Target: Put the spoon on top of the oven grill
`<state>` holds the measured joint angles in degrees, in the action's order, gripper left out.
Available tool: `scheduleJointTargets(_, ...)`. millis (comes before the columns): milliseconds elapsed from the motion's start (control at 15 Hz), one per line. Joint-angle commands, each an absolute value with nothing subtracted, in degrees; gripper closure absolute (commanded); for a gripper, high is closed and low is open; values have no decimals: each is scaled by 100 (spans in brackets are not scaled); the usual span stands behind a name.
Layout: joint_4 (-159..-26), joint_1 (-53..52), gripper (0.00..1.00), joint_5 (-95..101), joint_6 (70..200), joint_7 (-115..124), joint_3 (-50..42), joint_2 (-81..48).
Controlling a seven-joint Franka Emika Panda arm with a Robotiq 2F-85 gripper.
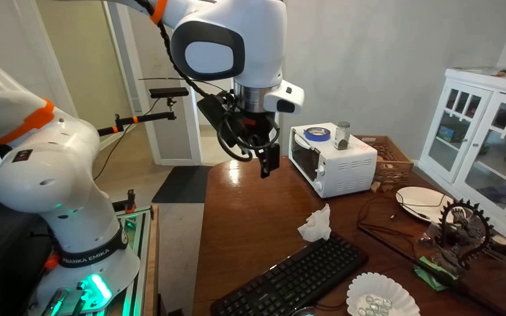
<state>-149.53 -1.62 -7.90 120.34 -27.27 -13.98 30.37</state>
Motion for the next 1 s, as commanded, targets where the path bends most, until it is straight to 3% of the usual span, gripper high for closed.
scheduleJointTargets(0, -15182, 273, 0, -324, 12074, -2711, -1392, 2986)
scheduleJointTargets(667, -15718, 1632, 0, 1137, 13181, -3049, -2348, 2147)
scheduleJointTargets(933, -15645, 1537, 0, 966, 12884, -3061, -2224, 2373)
